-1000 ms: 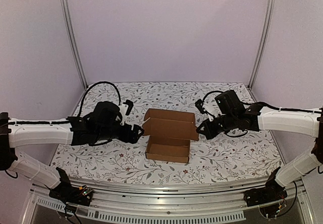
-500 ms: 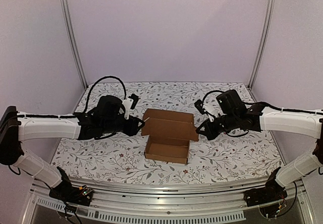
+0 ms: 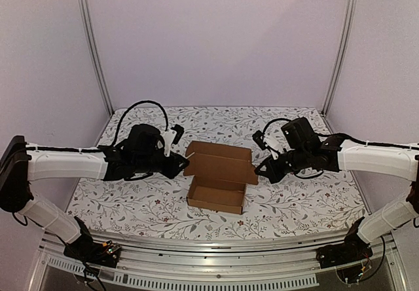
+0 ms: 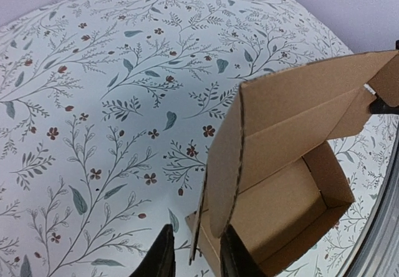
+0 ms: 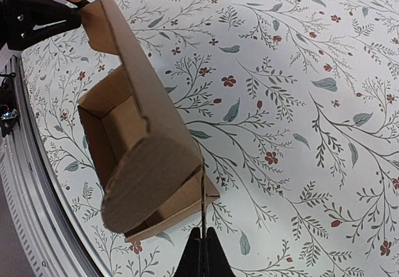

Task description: Fold the paper box

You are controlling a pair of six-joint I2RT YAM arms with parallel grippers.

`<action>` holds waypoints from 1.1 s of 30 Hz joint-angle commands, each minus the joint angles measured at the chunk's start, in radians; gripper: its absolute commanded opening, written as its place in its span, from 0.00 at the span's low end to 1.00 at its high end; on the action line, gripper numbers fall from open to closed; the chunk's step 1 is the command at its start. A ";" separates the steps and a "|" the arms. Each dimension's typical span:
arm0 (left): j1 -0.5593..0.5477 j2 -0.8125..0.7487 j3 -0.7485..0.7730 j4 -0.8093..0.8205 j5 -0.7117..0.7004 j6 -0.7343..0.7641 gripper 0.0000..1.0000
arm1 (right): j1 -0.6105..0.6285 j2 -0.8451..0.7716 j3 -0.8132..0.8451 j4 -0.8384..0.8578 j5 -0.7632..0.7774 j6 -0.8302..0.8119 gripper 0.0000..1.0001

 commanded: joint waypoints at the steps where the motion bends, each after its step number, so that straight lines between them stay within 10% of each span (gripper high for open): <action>1: 0.011 0.014 0.012 0.007 0.027 -0.001 0.21 | -0.007 -0.020 -0.008 -0.009 -0.004 -0.004 0.00; 33: 0.007 0.005 0.000 0.001 0.000 -0.024 0.00 | -0.006 -0.027 -0.003 0.020 0.000 0.039 0.00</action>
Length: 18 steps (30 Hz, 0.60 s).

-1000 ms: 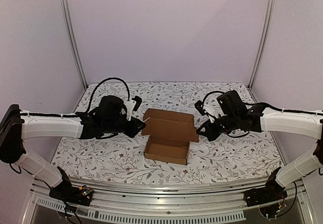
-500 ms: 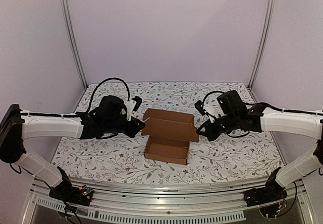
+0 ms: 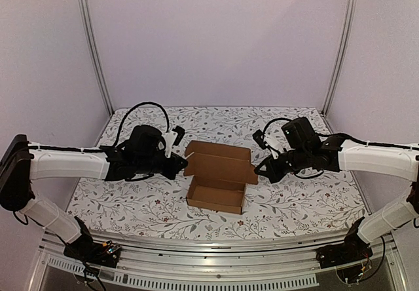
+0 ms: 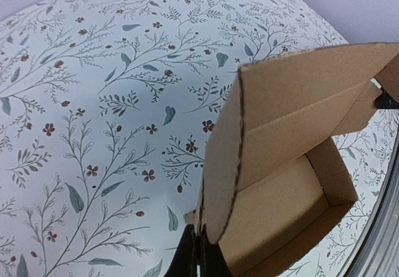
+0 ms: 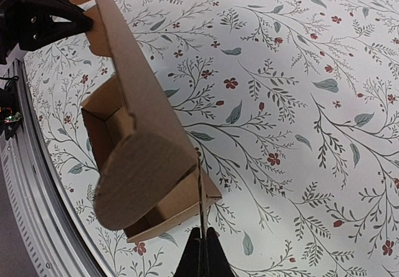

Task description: Fold the paper box

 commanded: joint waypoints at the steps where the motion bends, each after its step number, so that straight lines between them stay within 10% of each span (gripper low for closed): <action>1: 0.005 -0.018 -0.001 -0.001 -0.014 -0.032 0.00 | -0.006 -0.024 -0.005 0.028 0.009 0.040 0.00; 18: -0.176 -0.072 0.017 -0.155 -0.342 -0.267 0.00 | 0.193 -0.010 -0.001 0.125 0.344 0.290 0.00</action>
